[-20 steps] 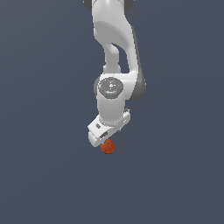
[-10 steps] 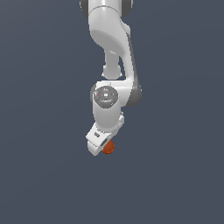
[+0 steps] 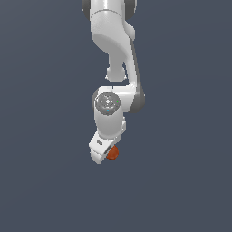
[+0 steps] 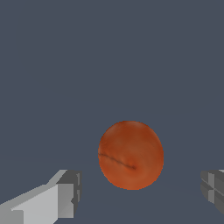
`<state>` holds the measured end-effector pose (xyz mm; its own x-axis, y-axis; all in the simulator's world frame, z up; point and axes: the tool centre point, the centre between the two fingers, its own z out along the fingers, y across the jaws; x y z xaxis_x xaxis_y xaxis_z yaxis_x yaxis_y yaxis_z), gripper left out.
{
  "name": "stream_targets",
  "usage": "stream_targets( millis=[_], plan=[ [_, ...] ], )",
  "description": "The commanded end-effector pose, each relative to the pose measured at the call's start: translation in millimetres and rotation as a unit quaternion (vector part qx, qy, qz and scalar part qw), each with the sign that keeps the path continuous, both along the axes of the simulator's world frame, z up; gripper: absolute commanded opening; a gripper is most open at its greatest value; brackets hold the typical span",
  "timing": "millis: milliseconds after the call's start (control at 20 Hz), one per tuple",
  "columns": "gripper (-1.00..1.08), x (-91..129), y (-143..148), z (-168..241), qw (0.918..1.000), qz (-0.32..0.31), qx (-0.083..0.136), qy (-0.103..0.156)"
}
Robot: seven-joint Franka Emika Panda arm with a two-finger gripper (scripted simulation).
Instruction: Pick up the object and move it to a goal position.
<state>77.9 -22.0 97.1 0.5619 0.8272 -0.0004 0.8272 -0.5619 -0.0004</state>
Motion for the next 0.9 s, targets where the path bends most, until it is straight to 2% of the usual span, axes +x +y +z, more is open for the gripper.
stream_targets(
  millis=[0,550,850],
  plan=[
    [1.0,0,0,0,1.0,0.0,0.0,0.0],
    [1.0,-1,0,-46,1.0,0.002,0.0,0.0],
    [1.0,0,0,-50,1.0,0.003,0.0,0.0]
  ],
)
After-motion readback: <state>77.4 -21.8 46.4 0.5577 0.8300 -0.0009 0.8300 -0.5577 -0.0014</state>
